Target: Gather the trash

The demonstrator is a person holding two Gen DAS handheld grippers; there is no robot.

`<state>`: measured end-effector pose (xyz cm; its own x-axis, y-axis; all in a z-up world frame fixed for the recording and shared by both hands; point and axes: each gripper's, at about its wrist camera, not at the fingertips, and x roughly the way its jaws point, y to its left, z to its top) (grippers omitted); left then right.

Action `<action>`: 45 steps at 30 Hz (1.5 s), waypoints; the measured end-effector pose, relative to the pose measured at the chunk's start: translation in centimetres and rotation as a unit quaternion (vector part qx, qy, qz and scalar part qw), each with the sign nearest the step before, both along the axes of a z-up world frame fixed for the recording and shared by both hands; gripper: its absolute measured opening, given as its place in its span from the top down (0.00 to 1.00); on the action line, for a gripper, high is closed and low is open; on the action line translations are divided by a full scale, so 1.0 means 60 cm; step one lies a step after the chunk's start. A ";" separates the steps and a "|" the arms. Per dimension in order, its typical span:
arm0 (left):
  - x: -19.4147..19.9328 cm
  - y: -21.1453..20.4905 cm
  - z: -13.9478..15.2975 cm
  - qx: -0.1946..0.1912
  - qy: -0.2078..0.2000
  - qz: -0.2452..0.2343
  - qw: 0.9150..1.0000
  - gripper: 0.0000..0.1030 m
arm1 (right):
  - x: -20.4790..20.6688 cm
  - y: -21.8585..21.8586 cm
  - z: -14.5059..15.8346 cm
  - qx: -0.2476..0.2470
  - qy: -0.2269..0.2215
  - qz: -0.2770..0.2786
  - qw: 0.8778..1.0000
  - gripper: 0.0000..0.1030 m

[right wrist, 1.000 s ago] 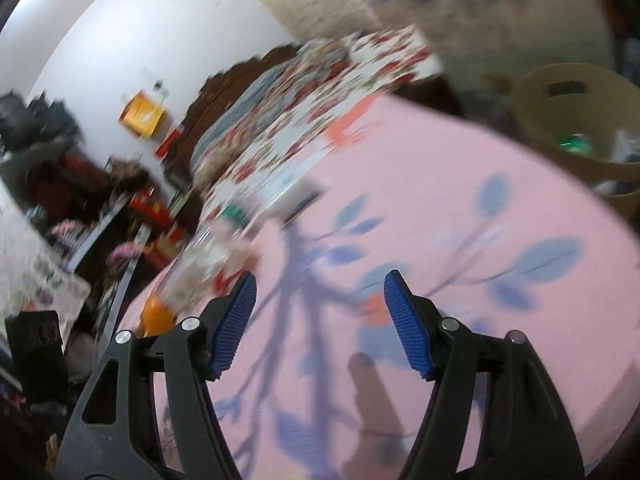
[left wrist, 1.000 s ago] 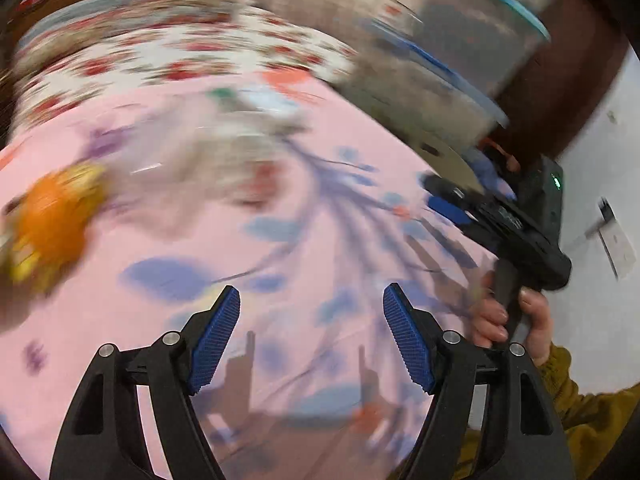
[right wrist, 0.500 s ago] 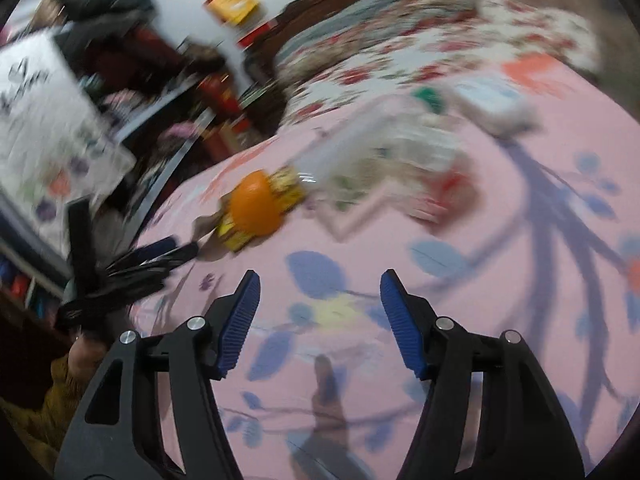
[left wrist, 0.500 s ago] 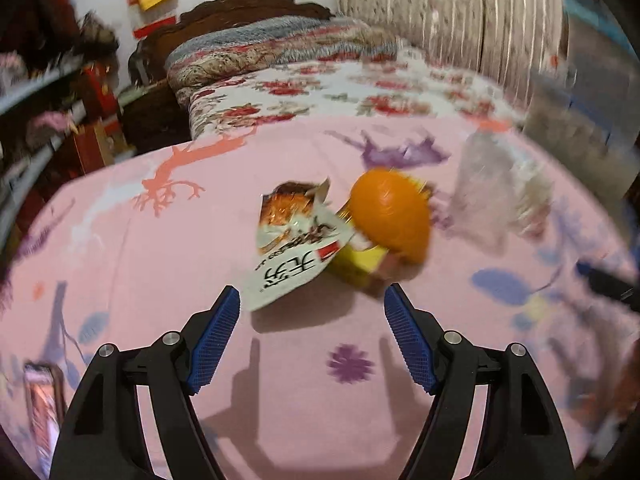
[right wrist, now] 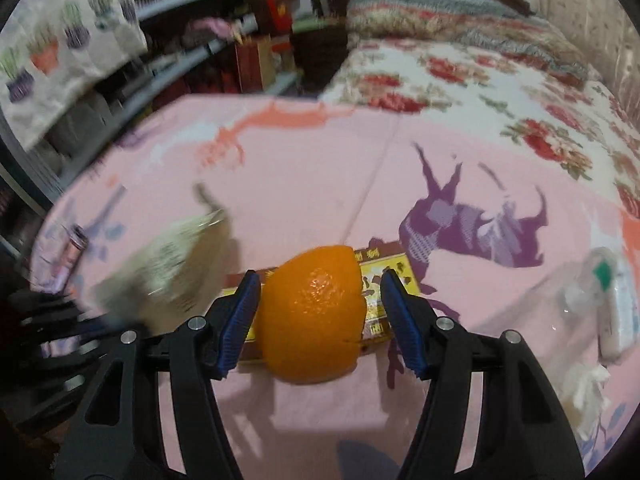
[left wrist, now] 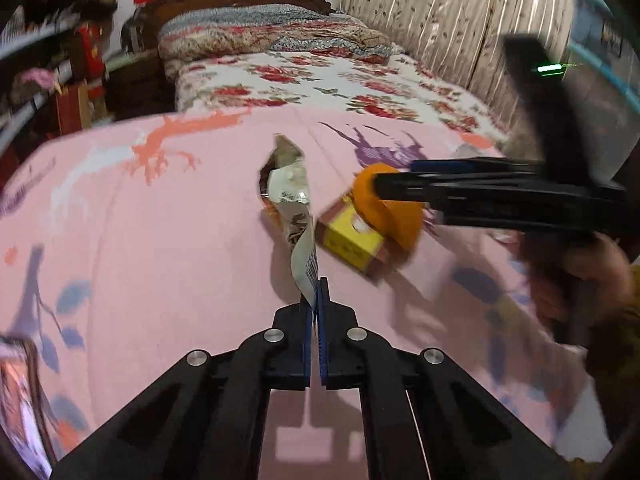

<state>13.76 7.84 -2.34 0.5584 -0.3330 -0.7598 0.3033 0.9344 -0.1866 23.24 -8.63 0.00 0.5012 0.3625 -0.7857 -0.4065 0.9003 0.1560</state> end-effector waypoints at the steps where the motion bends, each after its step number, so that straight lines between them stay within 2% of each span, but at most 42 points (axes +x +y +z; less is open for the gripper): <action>1: -0.008 0.003 0.000 -0.008 0.003 -0.002 1.000 0.98 | -0.005 0.009 -0.003 -0.016 -0.009 0.007 1.000 0.37; 2: -0.019 0.007 -0.001 -0.016 0.006 -0.004 1.000 0.98 | -0.010 0.012 -0.005 -0.023 -0.012 0.011 1.000 0.39; 6: -0.051 0.014 -0.003 -0.042 0.014 -0.011 0.999 0.98 | -0.069 0.026 -0.003 -0.023 -0.036 0.041 0.998 0.62; 9: -0.069 0.012 -0.001 -0.054 0.014 -0.016 0.998 0.98 | -0.124 0.022 -0.003 -0.013 -0.047 0.044 0.998 0.64; 14: -0.095 -0.003 0.009 -0.092 0.022 -0.043 0.995 0.98 | -0.226 -0.049 -0.004 0.053 -0.045 -0.001 0.998 0.65; 17: -0.112 -0.023 0.021 -0.104 0.020 -0.071 0.992 0.98 | -0.279 -0.117 -0.007 0.087 -0.040 -0.055 0.994 0.65; 21: -0.124 -0.063 0.028 -0.129 0.028 -0.113 0.985 0.98 | -0.337 -0.217 -0.017 0.122 -0.028 -0.145 0.981 0.65; 25: -0.127 -0.104 0.020 -0.151 0.051 -0.144 0.977 0.98 | -0.372 -0.273 -0.018 0.128 -0.031 -0.190 0.973 0.65; 30: -0.141 -0.140 0.012 -0.147 0.063 -0.161 0.974 0.98 | -0.386 -0.292 -0.030 0.127 -0.030 -0.200 0.971 0.65; 35: -0.148 -0.154 0.007 -0.135 0.069 -0.167 0.974 0.98 | -0.384 -0.266 -0.051 0.095 -0.026 -0.187 0.977 0.64; 41: -0.141 -0.156 -0.007 -0.122 0.083 -0.156 0.977 0.98 | -0.391 -0.248 -0.055 0.069 -0.041 -0.186 0.979 0.62; 45: -0.138 -0.157 -0.011 -0.121 0.086 -0.157 0.976 0.98 | -0.390 -0.251 -0.058 0.069 -0.040 -0.191 0.978 0.55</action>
<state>5.48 -1.60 -3.00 0.2710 -0.6483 -0.7115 0.5132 0.7227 -0.4631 -0.18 -23.71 -3.49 0.6784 0.2366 -0.6956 -0.0601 0.9614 0.2683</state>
